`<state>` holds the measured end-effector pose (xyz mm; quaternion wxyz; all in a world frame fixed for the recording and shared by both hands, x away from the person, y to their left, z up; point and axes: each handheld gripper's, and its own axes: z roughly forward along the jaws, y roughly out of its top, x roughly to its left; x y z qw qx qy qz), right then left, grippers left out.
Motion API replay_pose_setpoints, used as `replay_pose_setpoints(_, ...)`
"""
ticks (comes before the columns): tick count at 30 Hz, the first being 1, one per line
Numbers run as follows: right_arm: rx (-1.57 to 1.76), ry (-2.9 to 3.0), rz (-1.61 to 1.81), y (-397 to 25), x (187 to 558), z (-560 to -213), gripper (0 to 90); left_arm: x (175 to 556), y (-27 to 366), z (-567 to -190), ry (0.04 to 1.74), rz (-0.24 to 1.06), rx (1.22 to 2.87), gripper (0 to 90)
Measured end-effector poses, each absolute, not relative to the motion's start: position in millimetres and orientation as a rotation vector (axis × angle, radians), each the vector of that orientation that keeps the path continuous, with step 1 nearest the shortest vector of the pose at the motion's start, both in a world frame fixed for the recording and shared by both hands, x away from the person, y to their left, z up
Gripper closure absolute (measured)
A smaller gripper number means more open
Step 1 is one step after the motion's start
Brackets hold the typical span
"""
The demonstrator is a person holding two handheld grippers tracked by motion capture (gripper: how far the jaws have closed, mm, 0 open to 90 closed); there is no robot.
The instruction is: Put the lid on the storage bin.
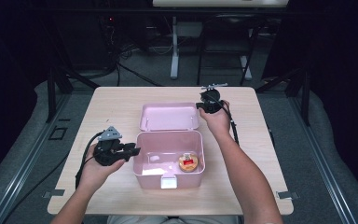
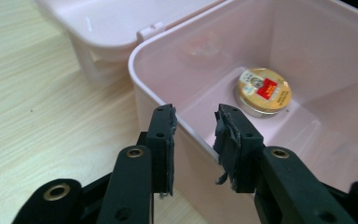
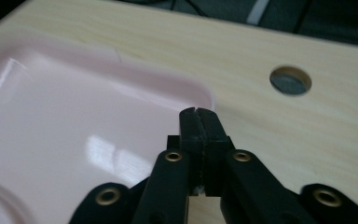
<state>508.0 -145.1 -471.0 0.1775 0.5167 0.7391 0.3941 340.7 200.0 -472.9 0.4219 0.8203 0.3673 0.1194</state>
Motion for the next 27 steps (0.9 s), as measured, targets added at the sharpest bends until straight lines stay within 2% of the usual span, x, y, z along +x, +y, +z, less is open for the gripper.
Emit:
replay_pose_setpoints(5,1.428,2.120,1.101,-140.0,505.0,-466.5,89.7,340.3,199.3,-472.4,0.918,0.305,2.055,70.8)
replay_pose_setpoints(13,1.531,2.098,1.056,-146.9,515.4,-477.3,75.9,341.1,199.2,-472.7,0.913,0.316,2.056,70.7)
replay_pose_setpoints(27,1.611,2.069,0.964,-136.4,525.4,-489.8,74.5,341.3,199.2,-472.7,0.915,0.317,2.059,70.8)
